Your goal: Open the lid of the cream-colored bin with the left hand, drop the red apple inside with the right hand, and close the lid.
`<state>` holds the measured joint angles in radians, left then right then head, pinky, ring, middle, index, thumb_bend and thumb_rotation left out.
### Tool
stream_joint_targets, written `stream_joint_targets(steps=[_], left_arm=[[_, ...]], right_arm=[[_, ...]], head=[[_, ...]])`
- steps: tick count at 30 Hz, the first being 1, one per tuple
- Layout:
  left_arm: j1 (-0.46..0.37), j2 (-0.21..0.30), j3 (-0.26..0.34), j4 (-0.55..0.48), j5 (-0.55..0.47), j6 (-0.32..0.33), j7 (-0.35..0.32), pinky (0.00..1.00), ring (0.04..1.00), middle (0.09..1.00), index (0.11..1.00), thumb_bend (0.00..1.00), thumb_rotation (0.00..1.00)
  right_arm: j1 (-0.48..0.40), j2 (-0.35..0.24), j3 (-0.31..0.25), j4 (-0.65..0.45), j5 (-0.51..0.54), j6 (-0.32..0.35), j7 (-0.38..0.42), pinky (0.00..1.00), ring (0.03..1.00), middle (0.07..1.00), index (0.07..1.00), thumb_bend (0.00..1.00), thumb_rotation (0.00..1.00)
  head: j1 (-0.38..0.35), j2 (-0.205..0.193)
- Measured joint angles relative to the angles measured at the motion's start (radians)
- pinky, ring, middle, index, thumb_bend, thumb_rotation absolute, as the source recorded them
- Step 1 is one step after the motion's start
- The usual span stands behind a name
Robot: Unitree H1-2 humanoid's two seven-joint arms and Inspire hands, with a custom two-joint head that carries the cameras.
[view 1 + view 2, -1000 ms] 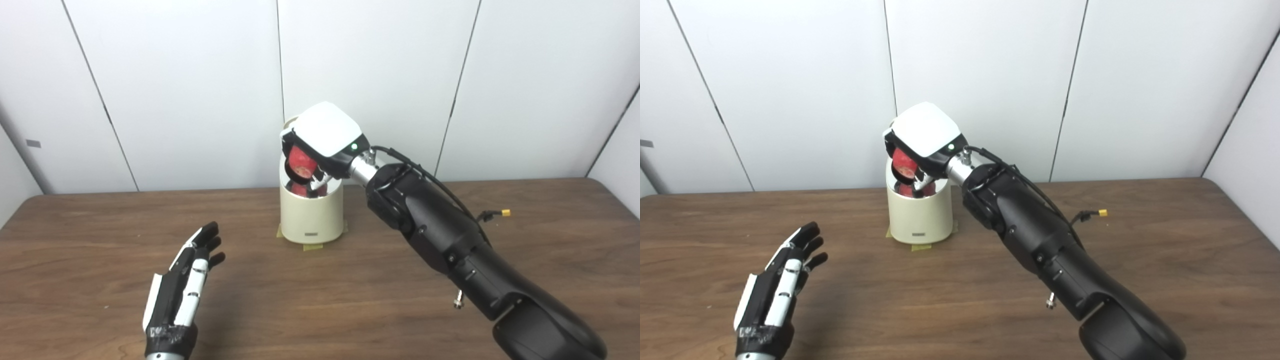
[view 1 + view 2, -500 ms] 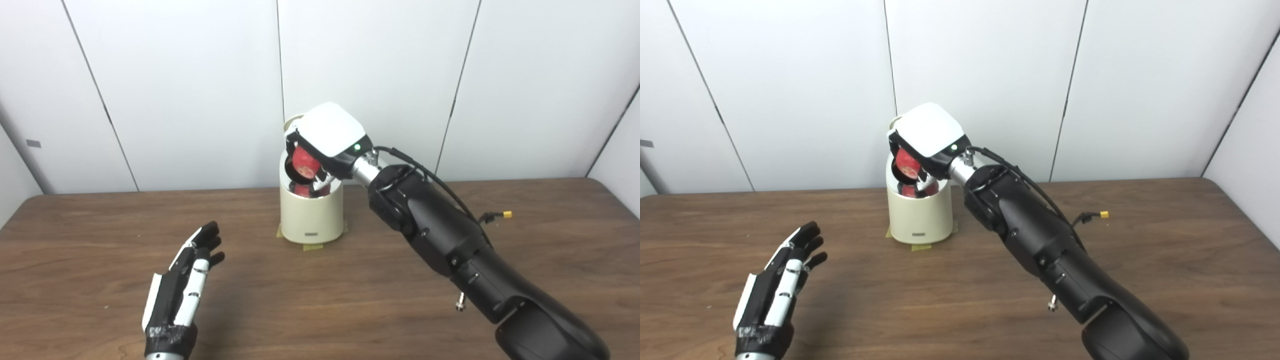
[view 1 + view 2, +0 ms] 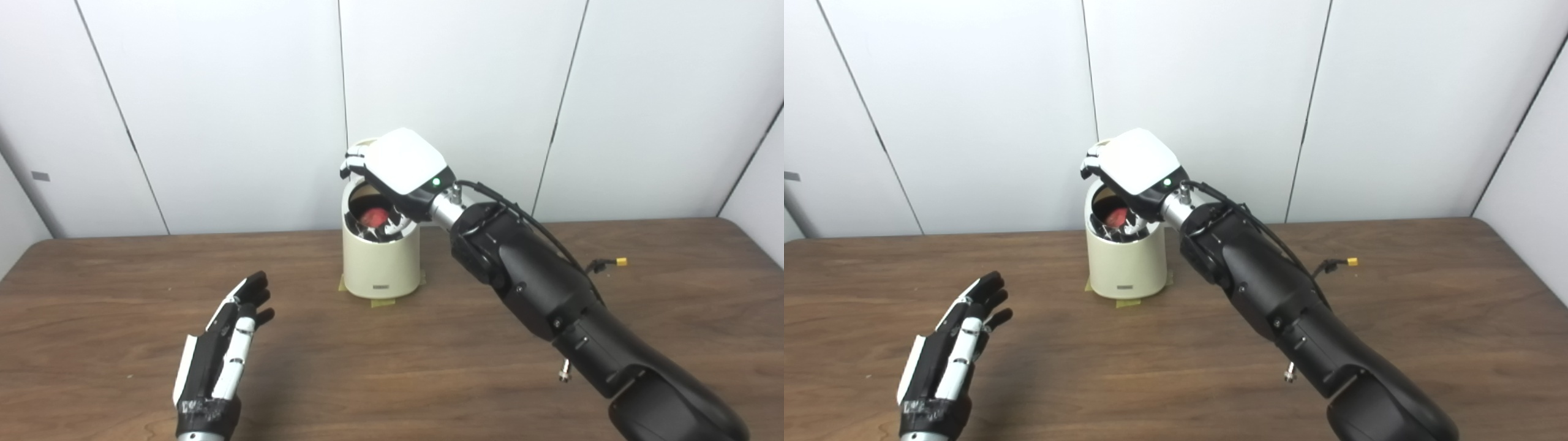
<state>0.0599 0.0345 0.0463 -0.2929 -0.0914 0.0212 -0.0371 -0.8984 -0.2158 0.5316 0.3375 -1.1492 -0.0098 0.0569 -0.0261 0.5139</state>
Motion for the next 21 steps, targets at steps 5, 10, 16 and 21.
stream_joint_targets(steps=[5, 10, 16, 21], left_arm=[[0.0, 0.0, 0.0, 0.0, 0.0, 0.0, 0.0, 0.85, 0.901, 0.902, 0.861, 0.25, 0.67], [0.0, 0.0, 0.0, 0.0, 0.001, 0.002, 0.001, 0.85, 0.9, 0.903, 0.865, 0.26, 0.68], [0.0, 0.001, 0.0, 0.002, 0.003, 0.003, 0.0, 0.84, 0.894, 0.901, 0.869, 0.25, 0.7], [0.0, 0.001, 0.0, 0.005, 0.003, 0.002, 0.0, 0.85, 0.895, 0.898, 0.861, 0.25, 0.7]], right_arm=[[0.001, 0.0, 0.0, -0.002, 0.002, 0.005, 0.003, 0.63, 0.797, 0.857, 0.825, 1.0, 0.06], [0.003, 0.0, 0.0, -0.004, 0.006, 0.005, 0.0, 0.59, 0.753, 0.821, 0.791, 0.98, 0.1], [0.025, -0.008, 0.012, 0.075, -0.014, -0.062, -0.288, 0.34, 0.404, 0.489, 0.512, 0.71, 0.15], [0.05, -0.012, -0.005, 0.115, 0.01, -0.122, -0.479, 0.29, 0.348, 0.432, 0.476, 0.53, 0.14]], head=[[-0.002, -0.002], [0.0, -0.002], [0.005, -0.011], [0.002, -0.014]])
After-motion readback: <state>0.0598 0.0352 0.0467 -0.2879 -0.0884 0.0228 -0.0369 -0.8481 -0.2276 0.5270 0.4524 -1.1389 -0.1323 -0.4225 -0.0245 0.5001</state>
